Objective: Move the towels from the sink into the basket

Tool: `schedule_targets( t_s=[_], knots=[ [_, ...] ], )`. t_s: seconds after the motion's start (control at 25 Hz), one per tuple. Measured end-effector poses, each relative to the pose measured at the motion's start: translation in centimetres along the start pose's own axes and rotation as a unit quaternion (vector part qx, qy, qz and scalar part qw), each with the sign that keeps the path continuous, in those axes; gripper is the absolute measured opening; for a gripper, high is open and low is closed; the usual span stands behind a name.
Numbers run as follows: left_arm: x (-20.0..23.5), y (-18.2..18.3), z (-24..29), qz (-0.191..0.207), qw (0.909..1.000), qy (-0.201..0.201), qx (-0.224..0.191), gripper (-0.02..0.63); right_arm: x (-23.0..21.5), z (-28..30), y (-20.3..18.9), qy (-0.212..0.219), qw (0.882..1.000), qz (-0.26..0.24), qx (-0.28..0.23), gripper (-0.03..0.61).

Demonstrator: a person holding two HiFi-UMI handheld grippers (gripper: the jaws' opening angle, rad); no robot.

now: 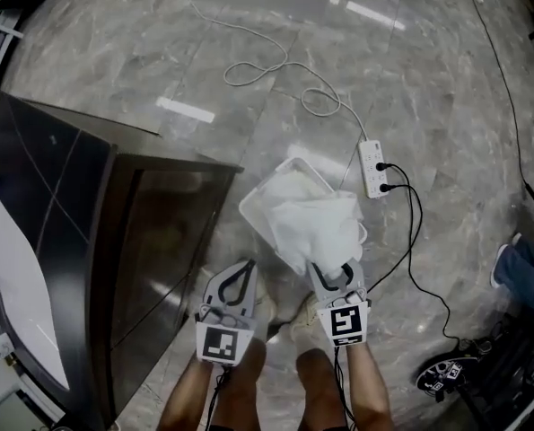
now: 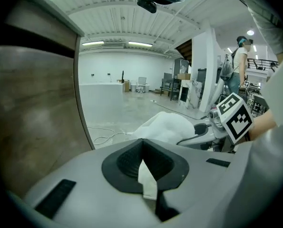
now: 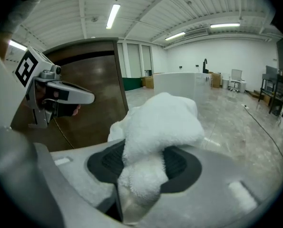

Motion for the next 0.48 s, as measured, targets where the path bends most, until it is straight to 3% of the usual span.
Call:
schedule_targets(
  t_s=[0.24,0.48],
  knots=[
    [-0.4,-4.7,3.5,0.005,0.9998,-0.015,0.015,0.009,-1.6,4.3,-5.8,0.002,1.000,0.012,0.017,0.195],
    [-0.4,-6.8,5.8,-0.005,0.9996,-0.019,0.018,0.009,-2.1,7.5,-8.6,0.010,0.999,0.023,0.032,0.201]
  ],
)
Point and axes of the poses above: the fingertips, and each gripper's own axes: z forward along the fingers, x to its left, y out of its top, the point moved 6 cm from there along -z, backward along the fingers, and after that the axes turned 11 degrees about z, right-handed, at the moved point
